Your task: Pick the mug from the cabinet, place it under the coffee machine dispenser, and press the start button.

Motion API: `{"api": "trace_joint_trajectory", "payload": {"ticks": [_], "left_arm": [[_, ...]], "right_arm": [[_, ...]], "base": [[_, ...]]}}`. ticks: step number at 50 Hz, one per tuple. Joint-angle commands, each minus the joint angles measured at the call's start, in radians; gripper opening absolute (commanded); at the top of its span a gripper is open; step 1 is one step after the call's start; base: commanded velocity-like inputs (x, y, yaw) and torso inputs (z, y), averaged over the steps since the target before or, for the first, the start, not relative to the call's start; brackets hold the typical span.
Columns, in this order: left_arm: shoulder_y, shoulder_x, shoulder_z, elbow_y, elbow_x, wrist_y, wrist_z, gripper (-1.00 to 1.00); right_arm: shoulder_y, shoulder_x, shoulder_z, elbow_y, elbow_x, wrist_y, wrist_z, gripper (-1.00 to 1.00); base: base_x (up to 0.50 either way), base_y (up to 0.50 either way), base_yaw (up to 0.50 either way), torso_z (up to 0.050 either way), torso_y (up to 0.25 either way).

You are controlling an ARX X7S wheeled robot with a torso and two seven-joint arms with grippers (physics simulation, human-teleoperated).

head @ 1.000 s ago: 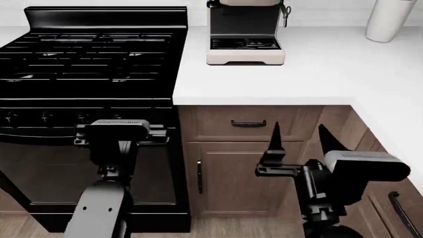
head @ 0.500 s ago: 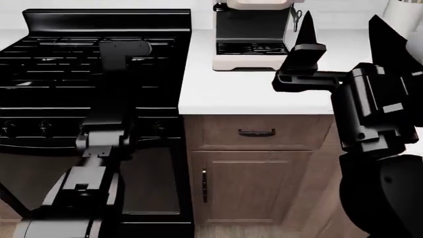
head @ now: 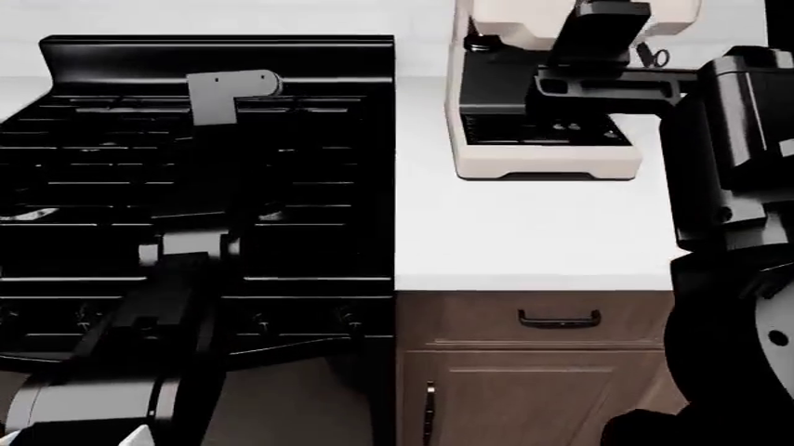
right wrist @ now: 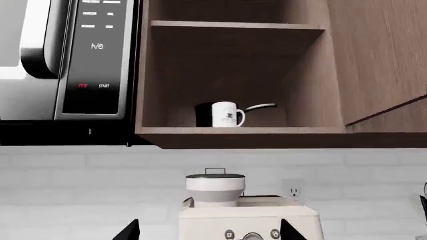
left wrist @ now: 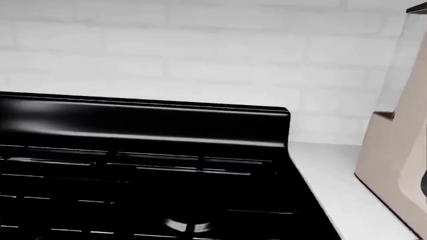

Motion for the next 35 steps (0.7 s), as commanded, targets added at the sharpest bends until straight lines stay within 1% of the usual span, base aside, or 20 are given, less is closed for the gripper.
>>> {"api": "trace_joint_trajectory", "payload": {"ticks": [1, 6, 15, 23, 35], "left_arm": [[-0.009, 0.001, -0.015, -0.017, 0.013, -0.004, 0.006, 1.0], [-0.009, 0.002, -0.02, -0.017, 0.018, -0.003, 0.004, 1.0], [-0.009, 0.002, -0.024, -0.017, 0.025, -0.006, 0.003, 1.0], [-0.009, 0.003, -0.029, -0.017, 0.028, -0.005, 0.003, 1.0], [-0.009, 0.003, -0.033, -0.017, 0.034, -0.005, 0.0, 1.0]], "right_arm": [[0.132, 0.07, 0.045, 0.056, 0.4, 0.029, 0.347, 1.0], [0.154, 0.102, 0.022, 0.076, 0.456, 0.012, 0.404, 1.0], [0.211, 0.138, 0.008, 0.107, 0.534, 0.001, 0.468, 1.0], [0.293, 0.18, 0.013, 0.157, 0.75, -0.011, 0.654, 1.0], [0.353, 0.241, -0.026, 0.198, 0.852, -0.058, 0.735, 1.0]], "base": [[0.48, 0.29, 0.0, 0.0, 0.0], [0.49, 0.23, 0.0, 0.0, 0.0], [0.5, 0.02, 0.0, 0.0, 0.0], [0.5, 0.0, 0.0, 0.0, 0.002], [0.5, 0.0, 0.0, 0.0, 0.0]]}}
